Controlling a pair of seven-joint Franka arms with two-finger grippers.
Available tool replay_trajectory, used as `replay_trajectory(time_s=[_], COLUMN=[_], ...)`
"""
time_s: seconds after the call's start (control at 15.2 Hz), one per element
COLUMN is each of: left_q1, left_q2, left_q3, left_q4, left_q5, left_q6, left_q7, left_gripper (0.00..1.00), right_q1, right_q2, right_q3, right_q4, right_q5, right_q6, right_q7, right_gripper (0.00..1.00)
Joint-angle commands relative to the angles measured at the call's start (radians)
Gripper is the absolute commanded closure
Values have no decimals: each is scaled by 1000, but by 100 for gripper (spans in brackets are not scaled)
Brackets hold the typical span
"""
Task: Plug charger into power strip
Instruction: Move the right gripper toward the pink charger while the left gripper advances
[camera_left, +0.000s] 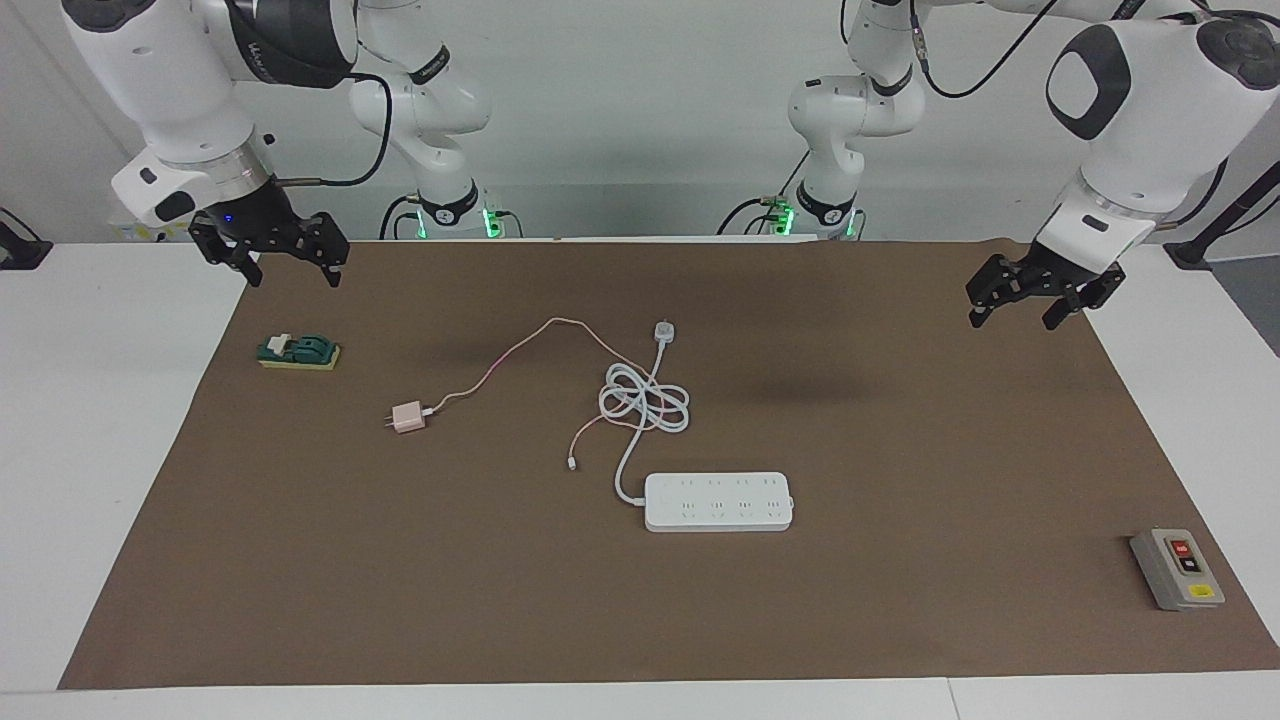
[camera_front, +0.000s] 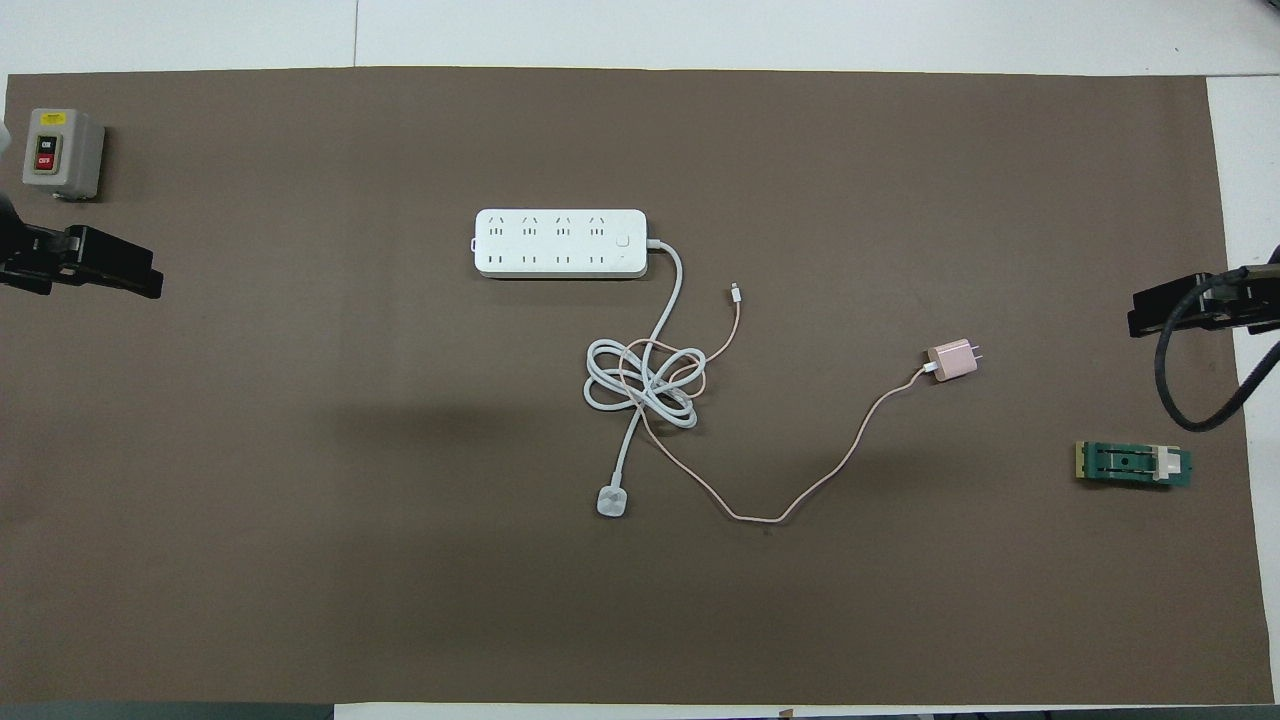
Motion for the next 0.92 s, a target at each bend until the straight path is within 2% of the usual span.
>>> replay_trajectory(time_s=[0.0, 0.2, 0.33, 0.46, 0.53, 0.72, 0.85], left_q1=[6, 6, 3, 8, 5, 11, 6], left_q2=[-1, 4, 17, 25, 19, 2, -4], left_q3=[9, 9, 9, 11, 8, 20, 16], left_q4=[3, 1, 0, 3, 3, 3, 1], left_q5=[-51, -54, -79, -100, -107, -229, -239], left_q6=[13, 27, 29, 33, 32, 11, 3], left_q7=[5, 4, 2, 2, 1, 1, 2], left_gripper=[0, 0, 0, 0, 0, 0, 0], right_q1=[-13, -15, -21, -62, -70, -108, -125], right_q2=[-28, -33, -24, -8, 19, 96, 139], right_q3=[11, 10, 8, 7, 7, 5, 5], right_q4=[-13, -28, -42, -65, -65, -66, -70], right_q5=[-7, 1, 21, 119, 155, 275, 332], right_q6=[5, 1, -5, -2, -6, -6, -5], right_q7=[-25, -5, 94, 213, 295, 459, 543], right_gripper=[0, 0, 0, 0, 0, 0, 0])
